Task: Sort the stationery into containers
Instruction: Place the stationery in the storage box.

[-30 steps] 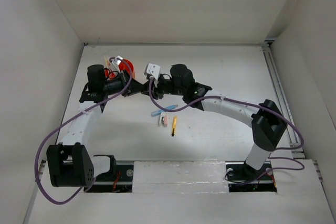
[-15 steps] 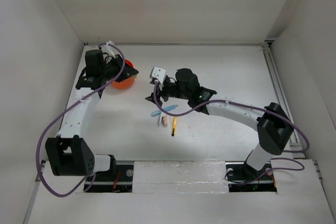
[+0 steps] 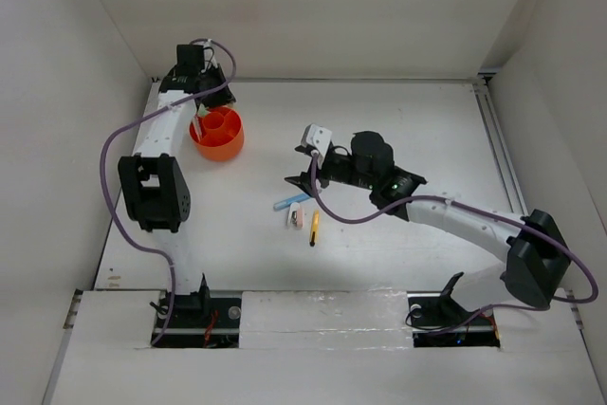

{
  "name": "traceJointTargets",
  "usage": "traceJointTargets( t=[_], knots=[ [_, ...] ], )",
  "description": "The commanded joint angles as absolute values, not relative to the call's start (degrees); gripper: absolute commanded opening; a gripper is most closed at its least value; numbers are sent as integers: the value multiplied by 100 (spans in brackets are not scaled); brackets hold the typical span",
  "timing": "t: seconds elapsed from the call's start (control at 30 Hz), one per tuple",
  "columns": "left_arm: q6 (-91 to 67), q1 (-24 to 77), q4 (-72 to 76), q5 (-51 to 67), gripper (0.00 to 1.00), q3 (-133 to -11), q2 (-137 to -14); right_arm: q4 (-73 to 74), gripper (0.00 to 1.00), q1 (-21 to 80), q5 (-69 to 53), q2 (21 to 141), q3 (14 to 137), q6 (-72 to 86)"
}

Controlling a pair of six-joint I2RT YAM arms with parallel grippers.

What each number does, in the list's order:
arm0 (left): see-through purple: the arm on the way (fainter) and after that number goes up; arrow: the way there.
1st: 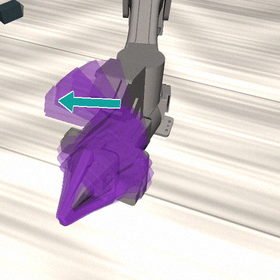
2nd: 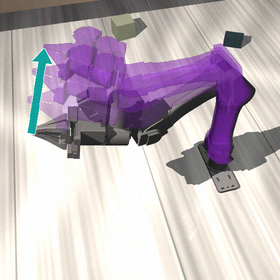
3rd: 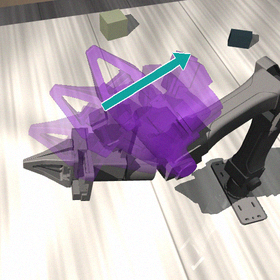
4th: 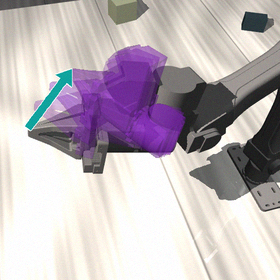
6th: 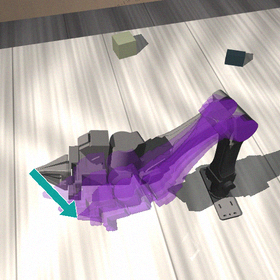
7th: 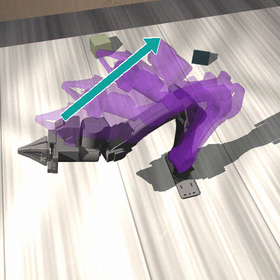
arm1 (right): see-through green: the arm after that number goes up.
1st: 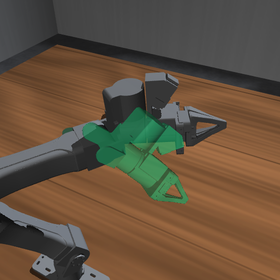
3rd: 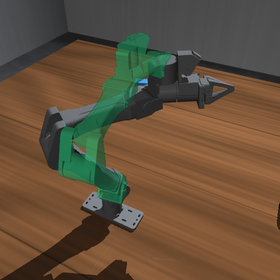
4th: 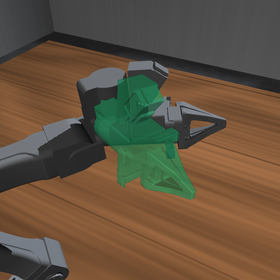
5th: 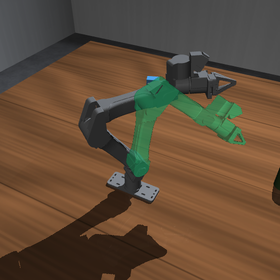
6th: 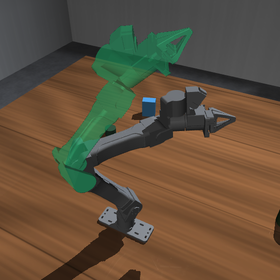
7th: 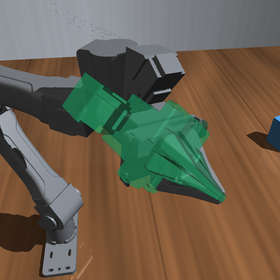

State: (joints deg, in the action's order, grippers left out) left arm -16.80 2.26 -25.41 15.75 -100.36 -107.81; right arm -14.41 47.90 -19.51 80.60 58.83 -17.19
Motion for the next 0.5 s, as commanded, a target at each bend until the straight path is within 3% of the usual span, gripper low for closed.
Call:
traceJointTargets(
  t=[0.0,0.47],
  knots=[
    [-1143,351,-2944,1205,0,-10695,-11073,-1661,78,4913,-1986,7972,5845,-1723],
    [-958,352,-2777,949,0,-10344,-11346,-1600,78,4966,-2092,8085,5959,-1723]
  ],
)
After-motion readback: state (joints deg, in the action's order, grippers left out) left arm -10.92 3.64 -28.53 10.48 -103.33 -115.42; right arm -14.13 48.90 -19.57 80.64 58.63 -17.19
